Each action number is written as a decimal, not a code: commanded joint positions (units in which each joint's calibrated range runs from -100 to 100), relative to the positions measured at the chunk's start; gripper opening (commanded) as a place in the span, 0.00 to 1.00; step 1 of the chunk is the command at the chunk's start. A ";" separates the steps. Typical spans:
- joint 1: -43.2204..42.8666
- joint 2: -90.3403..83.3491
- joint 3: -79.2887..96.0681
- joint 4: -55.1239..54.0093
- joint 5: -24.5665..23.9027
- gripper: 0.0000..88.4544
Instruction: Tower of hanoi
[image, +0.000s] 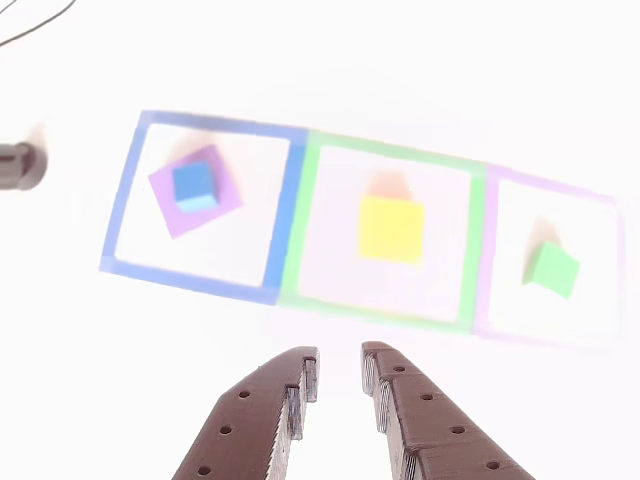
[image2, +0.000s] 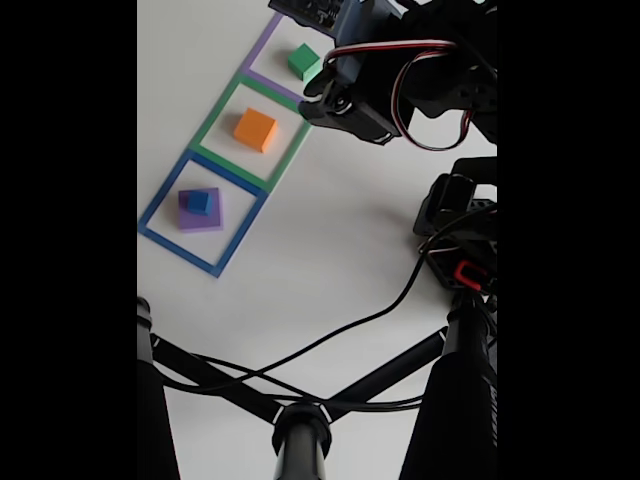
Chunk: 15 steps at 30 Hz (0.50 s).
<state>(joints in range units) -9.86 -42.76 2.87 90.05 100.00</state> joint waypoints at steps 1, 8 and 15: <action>-3.75 -0.40 -2.51 0.96 0.00 0.00; -8.35 -0.32 -2.87 1.13 0.00 0.00; -10.17 -2.25 6.86 -6.81 0.00 0.08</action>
<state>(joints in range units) -19.28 -42.93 4.53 89.81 100.00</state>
